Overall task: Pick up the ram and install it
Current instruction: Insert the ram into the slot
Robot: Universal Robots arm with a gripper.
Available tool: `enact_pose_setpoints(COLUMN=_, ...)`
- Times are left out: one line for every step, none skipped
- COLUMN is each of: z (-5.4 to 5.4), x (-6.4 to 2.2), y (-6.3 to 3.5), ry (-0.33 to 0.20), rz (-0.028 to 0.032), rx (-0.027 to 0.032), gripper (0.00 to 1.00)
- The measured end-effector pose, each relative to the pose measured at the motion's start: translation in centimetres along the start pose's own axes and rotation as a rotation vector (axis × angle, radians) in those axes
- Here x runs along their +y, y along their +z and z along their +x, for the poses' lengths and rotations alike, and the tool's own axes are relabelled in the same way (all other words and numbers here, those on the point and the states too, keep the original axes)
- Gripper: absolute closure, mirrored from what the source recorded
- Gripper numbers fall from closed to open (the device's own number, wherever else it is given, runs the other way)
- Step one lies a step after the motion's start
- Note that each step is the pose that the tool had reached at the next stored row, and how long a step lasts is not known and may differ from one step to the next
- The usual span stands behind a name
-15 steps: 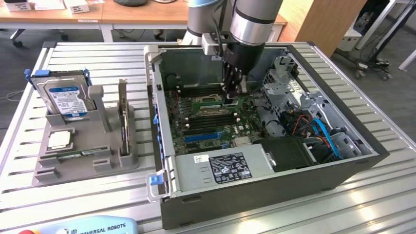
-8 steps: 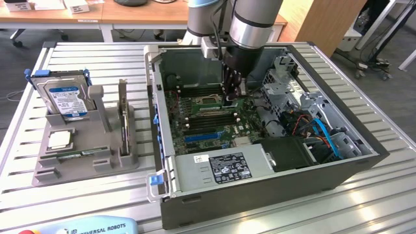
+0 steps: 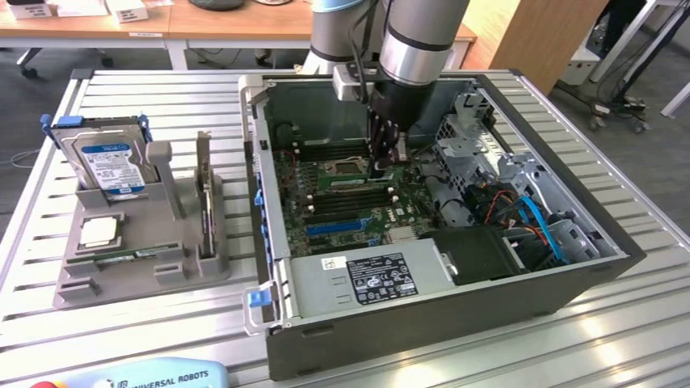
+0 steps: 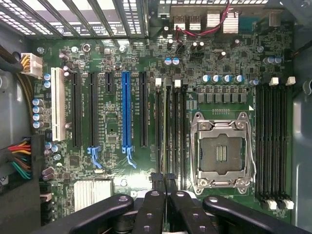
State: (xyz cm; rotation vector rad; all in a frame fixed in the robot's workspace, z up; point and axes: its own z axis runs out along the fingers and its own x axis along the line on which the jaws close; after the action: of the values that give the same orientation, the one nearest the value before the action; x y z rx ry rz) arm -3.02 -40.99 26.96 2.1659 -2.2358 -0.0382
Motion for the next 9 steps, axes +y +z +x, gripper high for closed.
enact_pose_setpoints(z=0.0, x=0.0, y=0.06, ry=0.0, rz=0.0, rx=0.0, gripper=0.88)
enact_pose_setpoints(z=0.0, x=0.0, y=0.12, ry=0.0, rz=0.0, rx=0.0, gripper=0.88)
enact_pose_setpoints(z=0.0, x=-0.01, y=0.17, ry=0.0, rz=0.0, rx=0.0, gripper=0.88)
enact_pose_setpoints(z=0.0, x=-0.01, y=0.21, ry=0.0, rz=-0.0001, rx=0.0, gripper=0.88)
enact_pose_setpoints(z=0.0, x=-0.01, y=0.22, ry=0.0, rz=-0.0002, rx=0.0003, gripper=0.88)
enact_pose_setpoints(z=0.0, x=-0.01, y=0.23, ry=-0.001, rz=-0.0001, rx=0.0004, gripper=0.88)
enact_pose_setpoints(z=0.0, x=-0.01, y=0.25, ry=-0.002, rz=0.0, rx=0.0003, gripper=0.88)
enact_pose_setpoints(z=0.0, x=-0.01, y=0.28, ry=-0.004, rz=0.0, rx=0.0002, gripper=0.88)
enact_pose_setpoints(z=0.0, x=-0.01, y=0.31, ry=-0.005, rz=0.0001, rx=0.0001, gripper=0.88)
